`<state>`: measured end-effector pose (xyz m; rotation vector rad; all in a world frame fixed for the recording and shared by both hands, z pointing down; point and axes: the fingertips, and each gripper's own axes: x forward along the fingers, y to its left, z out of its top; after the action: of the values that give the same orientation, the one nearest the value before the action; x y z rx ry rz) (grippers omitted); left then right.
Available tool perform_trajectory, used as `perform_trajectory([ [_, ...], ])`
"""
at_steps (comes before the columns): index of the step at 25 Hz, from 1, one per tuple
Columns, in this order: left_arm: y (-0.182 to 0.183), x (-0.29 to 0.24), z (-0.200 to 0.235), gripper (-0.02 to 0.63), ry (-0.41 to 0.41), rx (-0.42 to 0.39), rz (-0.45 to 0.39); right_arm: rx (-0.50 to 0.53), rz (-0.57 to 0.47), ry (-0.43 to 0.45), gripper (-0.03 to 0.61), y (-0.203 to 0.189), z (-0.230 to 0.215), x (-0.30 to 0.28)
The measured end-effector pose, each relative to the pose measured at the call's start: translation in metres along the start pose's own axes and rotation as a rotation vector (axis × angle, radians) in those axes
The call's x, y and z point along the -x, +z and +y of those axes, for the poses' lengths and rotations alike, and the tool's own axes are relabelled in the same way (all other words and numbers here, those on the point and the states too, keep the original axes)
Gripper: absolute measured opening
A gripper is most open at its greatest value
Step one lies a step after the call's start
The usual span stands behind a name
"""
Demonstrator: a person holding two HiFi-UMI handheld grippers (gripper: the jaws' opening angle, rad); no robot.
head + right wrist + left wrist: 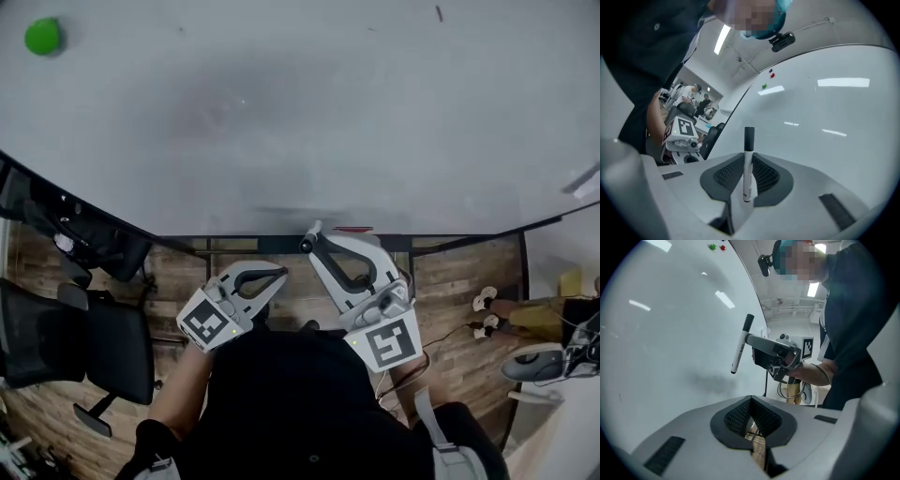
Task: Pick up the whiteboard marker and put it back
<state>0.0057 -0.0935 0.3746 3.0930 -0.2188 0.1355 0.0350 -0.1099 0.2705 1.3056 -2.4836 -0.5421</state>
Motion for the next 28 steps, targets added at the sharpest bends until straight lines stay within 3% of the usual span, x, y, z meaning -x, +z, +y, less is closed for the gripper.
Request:
perform_trajectory([
  [13, 0.105, 0.003, 0.006, 0.012, 0.006, -0.119, -0.144, -0.306, -0.274, -0.064, 0.067, 0.066, -0.051, 0.047],
  [18, 0.124, 0.003, 0.002, 0.012, -0.002, -0.16, -0.155, -0.37, -0.337, -0.063, 0.067, 0.073, -0.061, 0.075],
  [28, 0.145, 0.006, -0.006, 0.012, -0.04, -0.09, -0.225, -0.612, -0.429, -0.093, 0.067, 0.075, -0.078, 0.121],
])
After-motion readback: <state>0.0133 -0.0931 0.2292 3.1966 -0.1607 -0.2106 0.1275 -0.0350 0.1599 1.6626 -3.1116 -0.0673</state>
